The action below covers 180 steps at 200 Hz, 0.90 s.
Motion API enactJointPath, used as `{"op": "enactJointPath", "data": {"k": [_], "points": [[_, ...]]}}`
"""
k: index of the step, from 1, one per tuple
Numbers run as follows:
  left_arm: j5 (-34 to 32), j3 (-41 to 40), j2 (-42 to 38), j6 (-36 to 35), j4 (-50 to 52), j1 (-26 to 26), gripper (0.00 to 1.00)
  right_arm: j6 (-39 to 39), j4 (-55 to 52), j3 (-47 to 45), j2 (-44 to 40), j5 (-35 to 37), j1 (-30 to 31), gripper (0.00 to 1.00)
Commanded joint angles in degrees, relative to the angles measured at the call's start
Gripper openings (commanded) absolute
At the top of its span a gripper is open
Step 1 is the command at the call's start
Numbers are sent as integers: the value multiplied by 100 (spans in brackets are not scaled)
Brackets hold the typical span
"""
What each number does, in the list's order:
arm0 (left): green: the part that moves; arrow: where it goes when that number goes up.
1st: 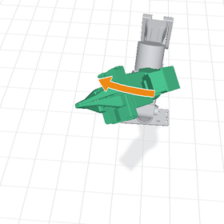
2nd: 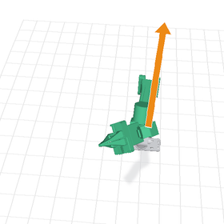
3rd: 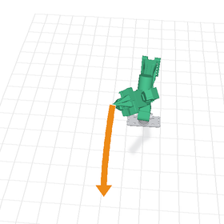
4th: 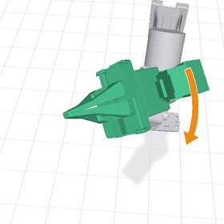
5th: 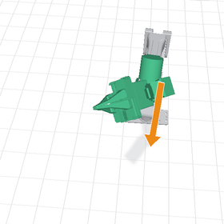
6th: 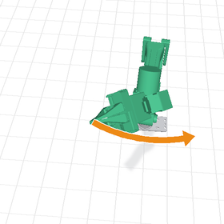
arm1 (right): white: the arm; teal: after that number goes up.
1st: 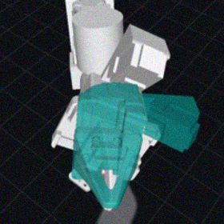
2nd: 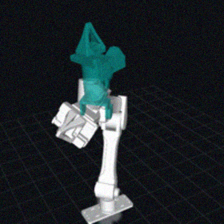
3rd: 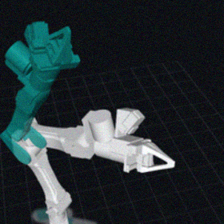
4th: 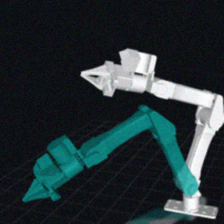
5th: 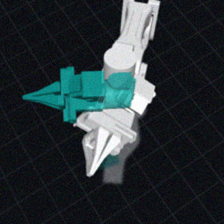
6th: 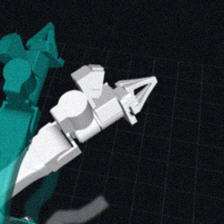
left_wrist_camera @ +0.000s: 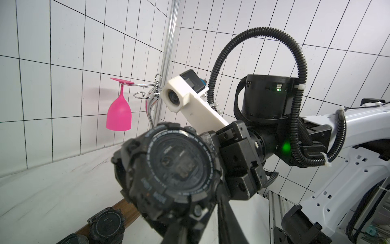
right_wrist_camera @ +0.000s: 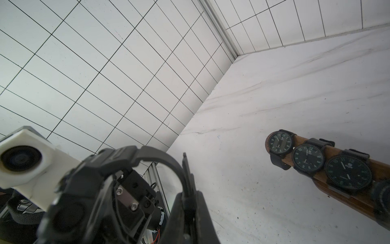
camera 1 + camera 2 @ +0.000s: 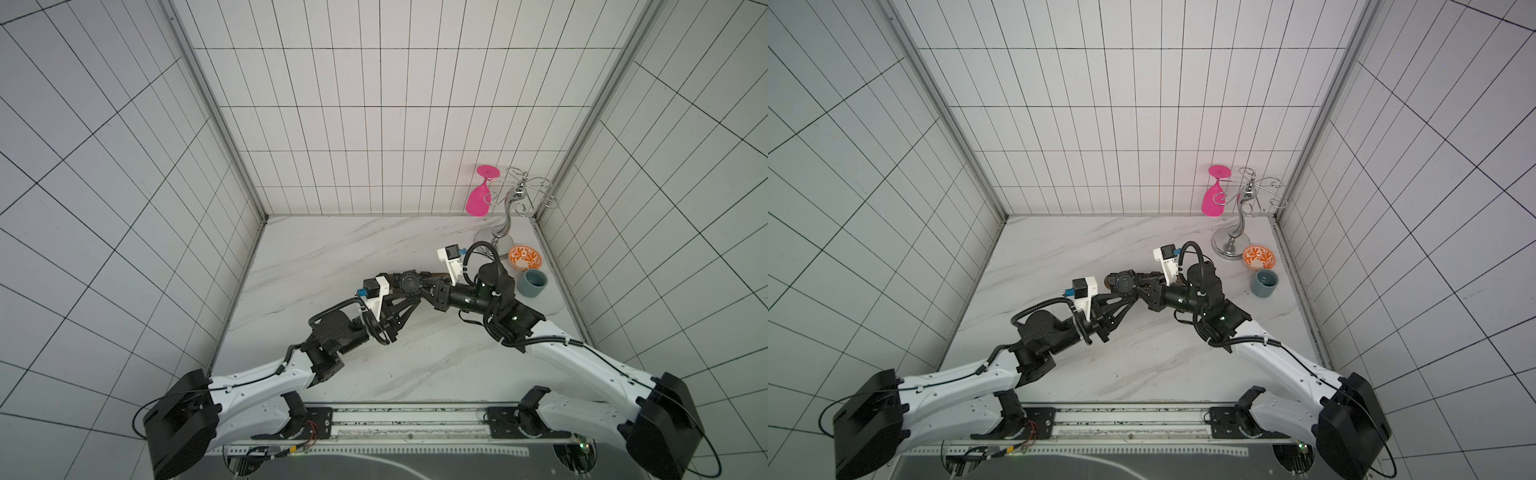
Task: Place watch on stand
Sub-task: Place the watch on the stand.
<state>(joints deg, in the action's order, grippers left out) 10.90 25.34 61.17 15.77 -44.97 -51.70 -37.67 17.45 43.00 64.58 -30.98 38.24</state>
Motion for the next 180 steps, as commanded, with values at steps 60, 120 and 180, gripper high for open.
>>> {"op": "enactJointPath", "data": {"k": [60,120,180], "points": [[113,234,96,-76,-117,-33,6,-38,254,-303,117,-169,43,0],[9,231,63,-279,23,-50,0,216,-80,-284,-64,263,47,17],[-353,278,-34,-714,579,-55,0,724,-877,-155,-405,978,48,39]]}}
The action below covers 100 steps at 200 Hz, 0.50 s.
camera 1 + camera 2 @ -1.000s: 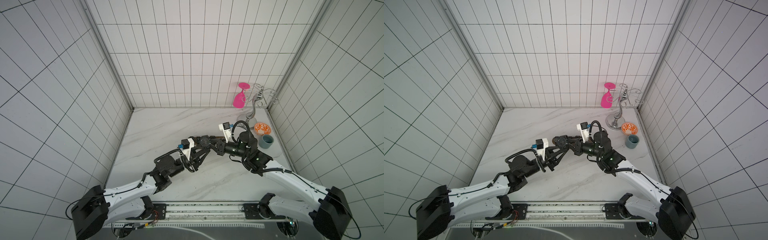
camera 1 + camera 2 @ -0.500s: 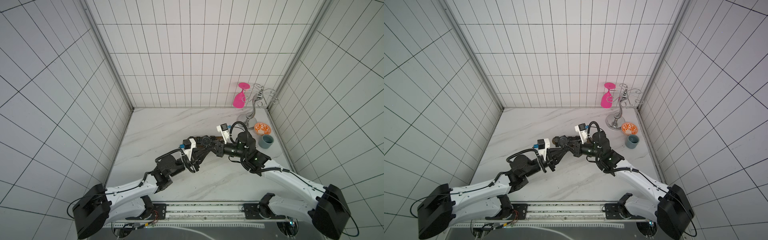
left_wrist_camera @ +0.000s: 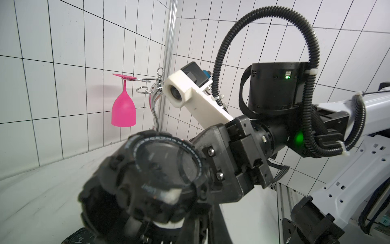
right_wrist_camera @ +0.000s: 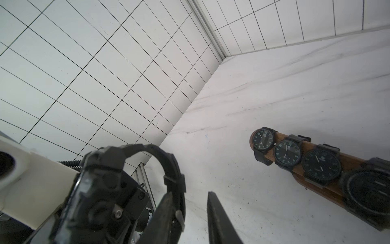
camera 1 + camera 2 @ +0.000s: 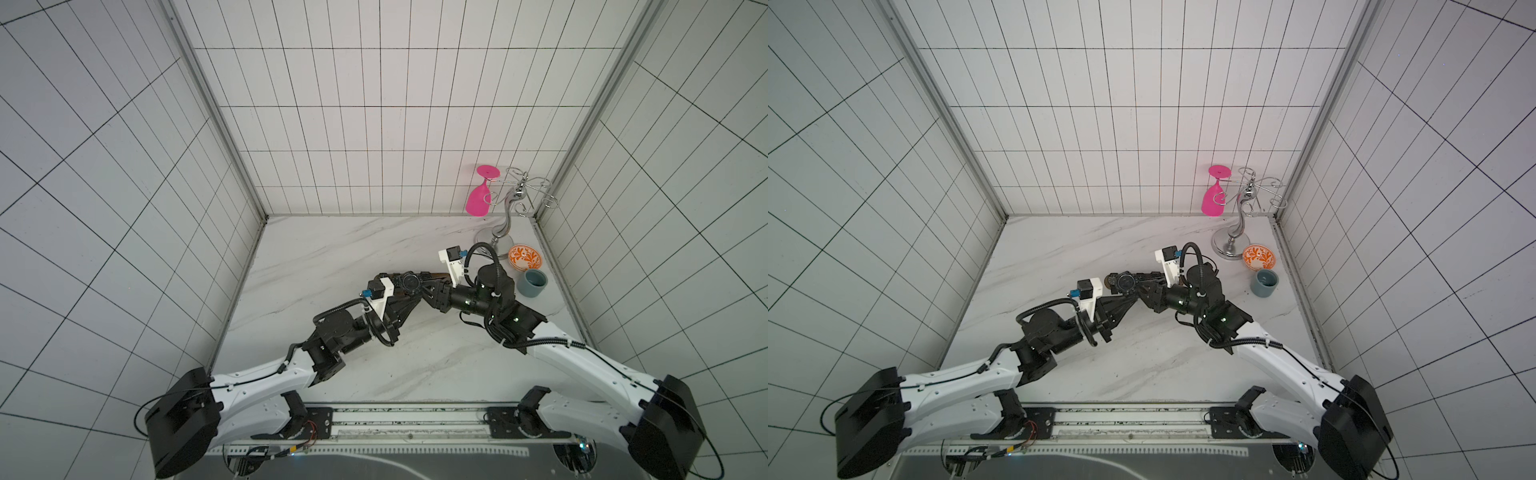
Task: Place watch on stand
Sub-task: Place the watch on the stand.
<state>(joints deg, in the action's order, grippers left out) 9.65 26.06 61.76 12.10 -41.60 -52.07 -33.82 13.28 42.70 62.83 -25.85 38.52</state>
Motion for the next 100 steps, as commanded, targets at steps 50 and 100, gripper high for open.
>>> {"op": "enactJointPath", "data": {"k": [50,100], "points": [[-525,277,-170,-653,786,-20,0,1161,-1699,220,-807,1823,15,57],[-447,394,8,-801,920,-48,0,1515,-1652,400,-1353,1863,233,72]]}}
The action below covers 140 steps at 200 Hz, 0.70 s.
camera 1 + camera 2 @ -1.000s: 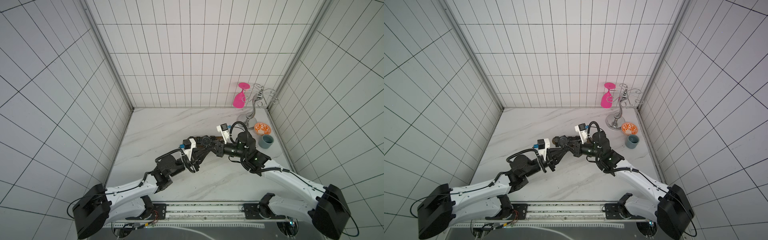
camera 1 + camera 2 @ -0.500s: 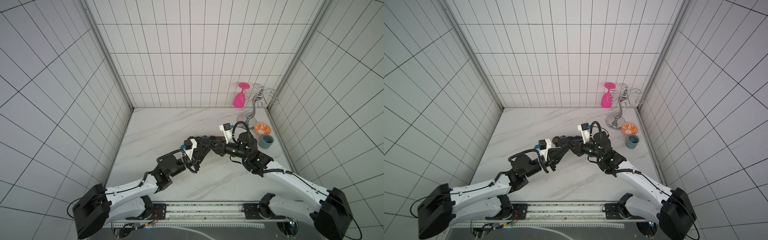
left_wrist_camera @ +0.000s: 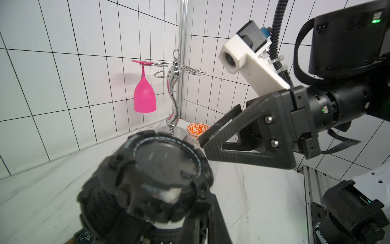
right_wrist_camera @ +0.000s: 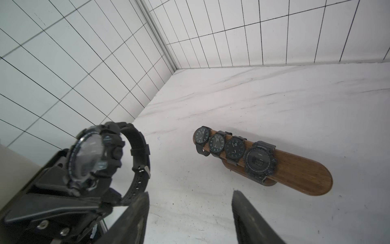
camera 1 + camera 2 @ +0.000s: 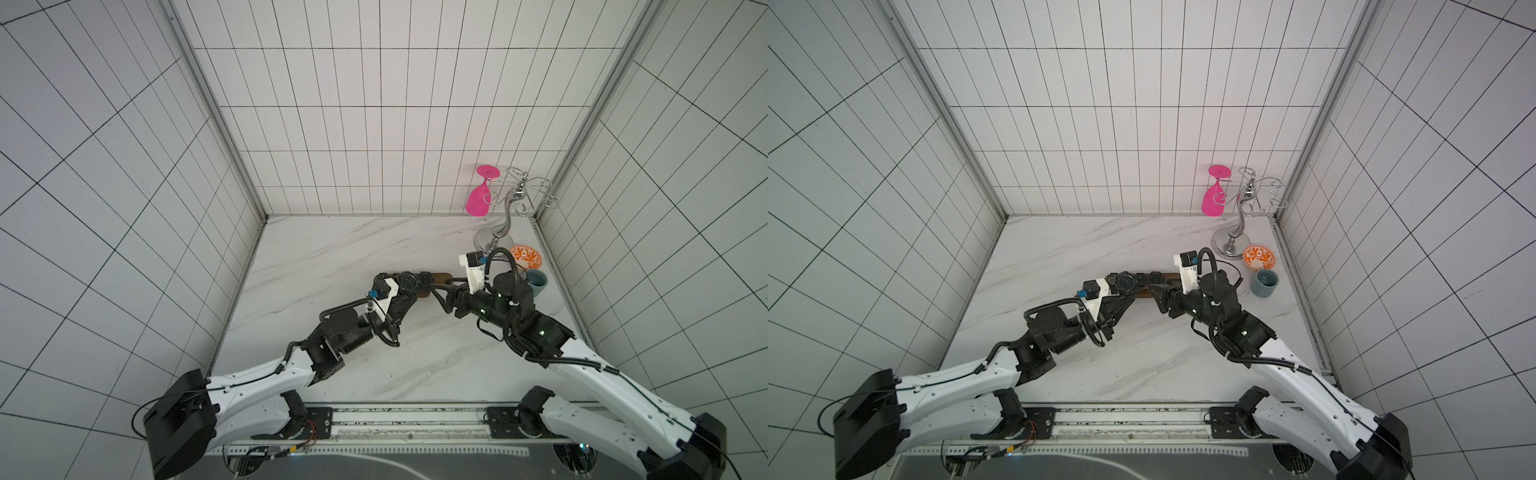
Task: Place watch on stand
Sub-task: Place the watch on the stand.
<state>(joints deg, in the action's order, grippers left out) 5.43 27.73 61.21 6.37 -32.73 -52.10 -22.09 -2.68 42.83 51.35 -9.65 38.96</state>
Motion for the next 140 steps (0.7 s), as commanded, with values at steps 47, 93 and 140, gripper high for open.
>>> {"op": "enactJointPath", "data": {"k": [47,93,140], "points": [[-115,363,352,-438,74,-280,0,413,-74,724,-63,402,827,77],[-188,444,484,-634,135,-483,0,407,-32,728,73,694,1119,80],[-205,479,550,-738,206,-630,0,417,52,795,162,973,1234,80]]}}
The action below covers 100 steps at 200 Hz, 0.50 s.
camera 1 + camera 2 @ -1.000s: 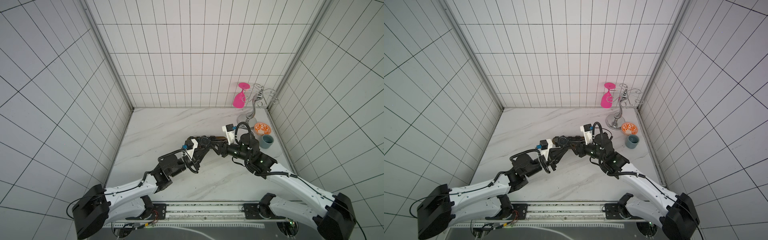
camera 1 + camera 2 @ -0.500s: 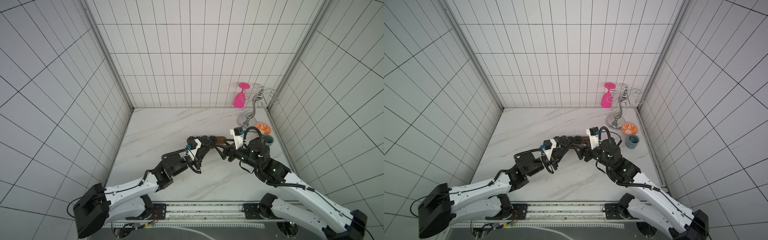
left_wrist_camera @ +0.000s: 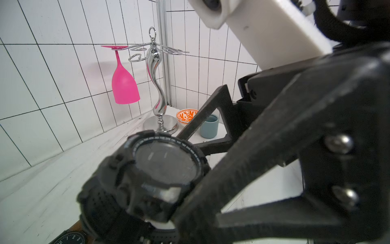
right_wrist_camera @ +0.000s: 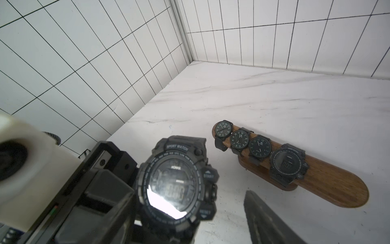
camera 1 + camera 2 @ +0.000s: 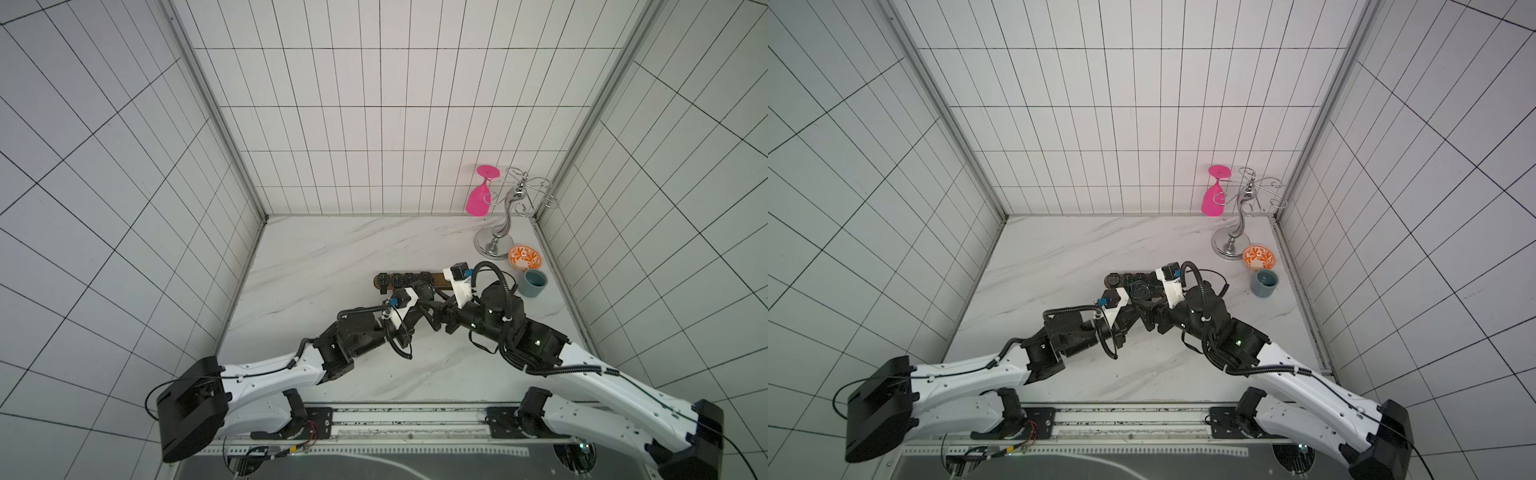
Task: Place watch on stand
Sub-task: Place the watch on the stand.
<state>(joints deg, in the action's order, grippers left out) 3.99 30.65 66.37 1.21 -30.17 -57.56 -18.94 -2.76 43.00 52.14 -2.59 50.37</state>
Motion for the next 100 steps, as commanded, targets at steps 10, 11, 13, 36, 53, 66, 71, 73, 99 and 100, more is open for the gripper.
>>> {"op": "enactJointPath", "data": {"k": [10,11,13,36,53,66,71,73,99,100], "points": [[-73,191,41,-236,-41,-104,0,117,49,818,131,345,113,79],[-69,189,37,-236,-41,-105,0,122,44,816,139,350,118,79],[-66,187,41,-238,-39,-106,0,119,47,822,150,368,117,79],[-95,195,52,-272,20,-140,0,169,31,891,211,477,174,76],[-94,219,78,-302,68,-154,0,206,39,898,245,536,209,73],[-98,237,85,-304,88,-151,0,231,39,896,293,574,226,70],[-103,231,90,-308,90,-150,0,238,29,902,300,588,221,69],[-107,231,92,-311,90,-155,0,241,26,900,304,598,233,69],[-101,239,104,-314,99,-159,0,250,0,892,333,629,253,58],[-101,239,104,-310,99,-159,0,250,-3,893,337,633,254,58]]}}
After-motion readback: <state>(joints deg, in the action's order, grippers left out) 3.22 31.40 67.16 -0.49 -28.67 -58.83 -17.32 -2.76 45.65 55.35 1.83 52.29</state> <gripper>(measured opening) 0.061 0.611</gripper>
